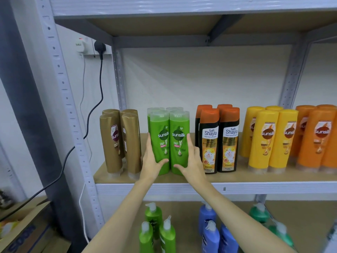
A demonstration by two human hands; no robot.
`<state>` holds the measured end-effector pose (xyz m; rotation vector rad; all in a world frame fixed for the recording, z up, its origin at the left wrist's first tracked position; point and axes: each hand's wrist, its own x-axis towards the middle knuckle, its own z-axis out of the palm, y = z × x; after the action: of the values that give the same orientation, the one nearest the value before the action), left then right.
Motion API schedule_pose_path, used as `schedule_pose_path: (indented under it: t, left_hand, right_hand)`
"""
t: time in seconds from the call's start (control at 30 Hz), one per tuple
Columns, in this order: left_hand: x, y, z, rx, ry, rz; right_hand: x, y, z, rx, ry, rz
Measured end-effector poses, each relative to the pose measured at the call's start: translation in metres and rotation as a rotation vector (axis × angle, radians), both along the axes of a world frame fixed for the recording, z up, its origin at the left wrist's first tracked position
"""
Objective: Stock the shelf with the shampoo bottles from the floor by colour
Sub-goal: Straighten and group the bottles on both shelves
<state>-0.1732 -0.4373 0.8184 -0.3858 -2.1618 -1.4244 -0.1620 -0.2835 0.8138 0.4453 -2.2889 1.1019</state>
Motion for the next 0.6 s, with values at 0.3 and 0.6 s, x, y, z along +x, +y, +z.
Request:
schedule_pose_path:
  t: [0.3, 0.6]
  left_hand:
    - [0.0, -0.013, 0.001, -0.033, -0.045, -0.091]
    - [0.009, 0.001, -0.01, -0.106, -0.033, 0.045]
  right_hand:
    - [-0.005, 0.006, -0.005, -0.035, -0.042, 0.119]
    - [0.002, -0.003, -0.002, 0.004, -0.092, 0.052]
